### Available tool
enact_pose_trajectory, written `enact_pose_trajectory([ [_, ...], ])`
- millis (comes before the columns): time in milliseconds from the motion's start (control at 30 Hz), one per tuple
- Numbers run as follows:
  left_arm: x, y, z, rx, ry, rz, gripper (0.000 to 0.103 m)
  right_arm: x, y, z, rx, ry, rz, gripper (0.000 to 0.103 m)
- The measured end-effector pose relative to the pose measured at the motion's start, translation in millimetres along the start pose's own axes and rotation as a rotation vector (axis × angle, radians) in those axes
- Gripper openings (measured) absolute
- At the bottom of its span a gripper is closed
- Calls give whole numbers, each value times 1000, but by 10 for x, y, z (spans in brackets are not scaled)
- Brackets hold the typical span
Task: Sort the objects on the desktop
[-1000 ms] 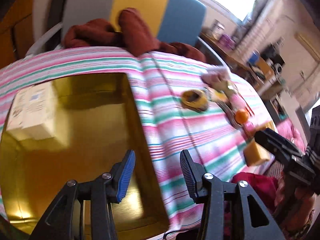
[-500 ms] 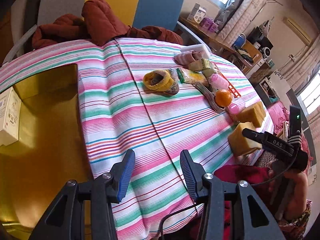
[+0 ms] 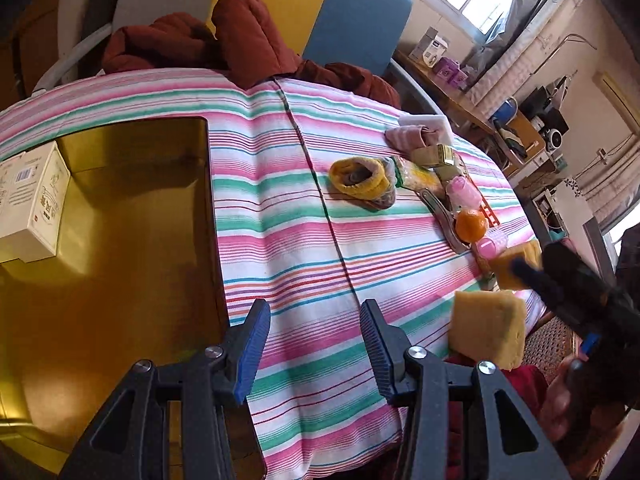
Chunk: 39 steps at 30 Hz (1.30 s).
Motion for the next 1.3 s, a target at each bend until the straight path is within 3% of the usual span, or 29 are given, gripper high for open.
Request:
enact_pose_trajectory([
  [100,-48,-71,16,-21,17,10,47,276,-211,-122,23,-108,165,103],
  [200,-108,-228,43,-64,35,29,47,620,-658,-198,-64,-192,377,103],
  [300,-147,-419,67,-121,51,46,47,775,-1163,-233,-165,-163,562,103],
  [367,-163,-554,81,-161,61,55,48,830,-1514,-237,-263,-131,623,103],
  [567,-221,-1198,45,-302,107,139,51,779,-2073,-255,-440,-126,609,102],
  [833,-297,-1871,-193,-391,99,194,52,621,-2221,281,-544,-36,551,84],
  [900,-386,-2049,-204,-415,131,213,55,589,-2157,349,-506,-8,564,84],
  [1000,-572,-2282,-95,-451,239,267,55,575,-2065,400,-491,6,534,83],
  [1033,-641,-2317,-46,-466,277,250,56,597,-2045,409,-495,5,528,82],
  [1100,-712,-2338,35,-502,304,236,56,666,-2027,413,-511,-14,529,94],
  [1167,-735,-2313,118,-544,309,228,72,669,-1978,408,-499,-20,516,96],
  [1267,-729,-2143,186,-563,296,210,87,649,-1936,448,-464,13,563,96],
  [1300,-716,-2062,158,-561,270,196,88,659,-1914,466,-467,6,552,96],
])
Point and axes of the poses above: each gripper's, at about its wrist camera, not at the fingertips, and x roughly against the way its jaws point, y to its left, z to its underside, the point moved 5 cm from there along -x, roughly the way its jaws point, and after that the axes turned 7 degrees about -z, right-handed, at the moved point
